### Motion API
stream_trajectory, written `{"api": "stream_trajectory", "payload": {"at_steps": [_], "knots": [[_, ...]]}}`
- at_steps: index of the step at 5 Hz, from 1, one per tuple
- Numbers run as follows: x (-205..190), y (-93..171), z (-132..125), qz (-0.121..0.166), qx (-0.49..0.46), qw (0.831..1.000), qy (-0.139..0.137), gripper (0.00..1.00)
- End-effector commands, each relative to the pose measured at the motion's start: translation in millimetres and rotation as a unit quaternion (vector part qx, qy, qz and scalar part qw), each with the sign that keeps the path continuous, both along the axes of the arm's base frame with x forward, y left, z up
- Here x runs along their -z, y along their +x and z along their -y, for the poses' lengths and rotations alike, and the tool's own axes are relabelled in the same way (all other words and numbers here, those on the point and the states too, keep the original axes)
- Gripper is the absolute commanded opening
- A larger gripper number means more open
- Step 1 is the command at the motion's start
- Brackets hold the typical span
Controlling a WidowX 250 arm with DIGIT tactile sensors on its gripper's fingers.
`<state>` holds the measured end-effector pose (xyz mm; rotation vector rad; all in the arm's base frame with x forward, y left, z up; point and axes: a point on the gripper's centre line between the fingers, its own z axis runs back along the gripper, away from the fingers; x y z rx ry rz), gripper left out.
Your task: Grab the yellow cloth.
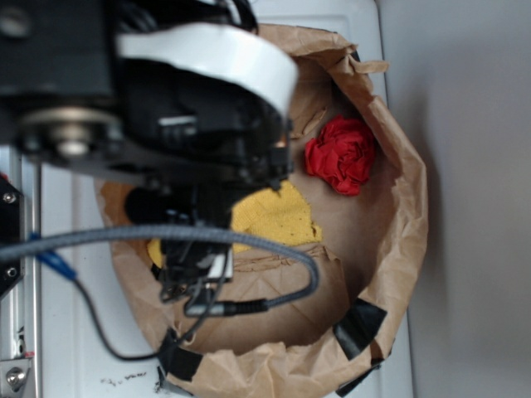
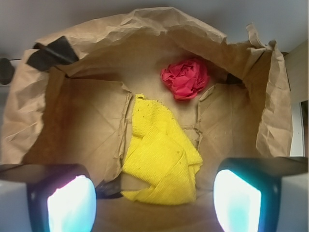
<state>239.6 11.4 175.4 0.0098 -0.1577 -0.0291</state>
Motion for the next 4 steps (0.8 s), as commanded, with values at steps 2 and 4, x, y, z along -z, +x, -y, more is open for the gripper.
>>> {"api": "stream_trajectory", "payload": {"at_steps": [2, 4], "knots": [[65.6, -124.5, 37.7, -0.096, 0.067, 0.992, 0.044, 1.00], [65.6, -124.5, 37.7, -0.096, 0.067, 0.992, 0.044, 1.00]]}}
